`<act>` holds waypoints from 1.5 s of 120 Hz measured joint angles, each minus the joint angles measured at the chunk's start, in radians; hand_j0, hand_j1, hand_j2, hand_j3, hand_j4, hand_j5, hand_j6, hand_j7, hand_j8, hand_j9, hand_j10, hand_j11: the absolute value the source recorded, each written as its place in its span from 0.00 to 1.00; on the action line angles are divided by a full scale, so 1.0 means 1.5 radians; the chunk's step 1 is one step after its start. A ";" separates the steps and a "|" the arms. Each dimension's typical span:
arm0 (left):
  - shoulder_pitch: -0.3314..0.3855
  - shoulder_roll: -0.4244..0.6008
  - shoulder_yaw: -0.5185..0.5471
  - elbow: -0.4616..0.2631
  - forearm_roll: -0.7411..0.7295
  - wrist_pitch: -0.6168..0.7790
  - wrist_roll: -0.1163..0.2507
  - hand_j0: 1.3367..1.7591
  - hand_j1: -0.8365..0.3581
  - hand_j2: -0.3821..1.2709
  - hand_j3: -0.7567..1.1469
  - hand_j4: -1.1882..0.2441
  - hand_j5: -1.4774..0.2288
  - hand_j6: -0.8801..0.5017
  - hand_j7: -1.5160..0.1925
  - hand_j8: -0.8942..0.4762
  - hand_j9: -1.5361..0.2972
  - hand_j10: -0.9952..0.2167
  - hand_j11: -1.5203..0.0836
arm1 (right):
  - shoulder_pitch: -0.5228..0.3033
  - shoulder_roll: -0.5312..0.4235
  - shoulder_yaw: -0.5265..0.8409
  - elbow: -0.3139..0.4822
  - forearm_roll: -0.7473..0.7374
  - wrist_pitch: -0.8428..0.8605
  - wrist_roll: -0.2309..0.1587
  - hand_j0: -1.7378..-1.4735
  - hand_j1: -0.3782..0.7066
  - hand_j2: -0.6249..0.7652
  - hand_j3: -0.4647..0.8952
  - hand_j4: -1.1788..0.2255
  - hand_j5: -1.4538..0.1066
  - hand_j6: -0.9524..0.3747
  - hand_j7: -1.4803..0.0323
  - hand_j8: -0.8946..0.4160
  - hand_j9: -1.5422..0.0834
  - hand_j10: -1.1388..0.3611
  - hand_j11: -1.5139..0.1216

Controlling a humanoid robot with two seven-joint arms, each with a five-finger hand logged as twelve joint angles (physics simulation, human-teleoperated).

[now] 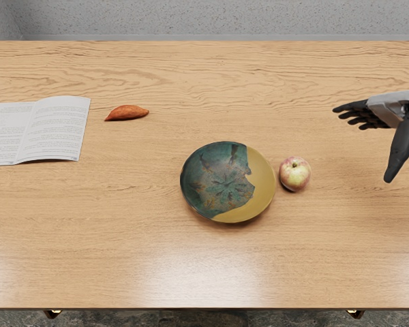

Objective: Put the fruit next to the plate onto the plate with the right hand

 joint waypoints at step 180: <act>-0.001 0.000 0.000 0.000 0.000 0.000 0.000 0.76 0.99 0.23 0.40 0.83 0.87 0.64 0.89 0.65 0.84 0.82 0.95 | -0.113 0.180 0.033 0.189 -0.417 -0.218 -0.086 0.30 0.03 0.45 0.34 0.83 0.93 0.71 0.98 0.68 0.95 0.75 0.92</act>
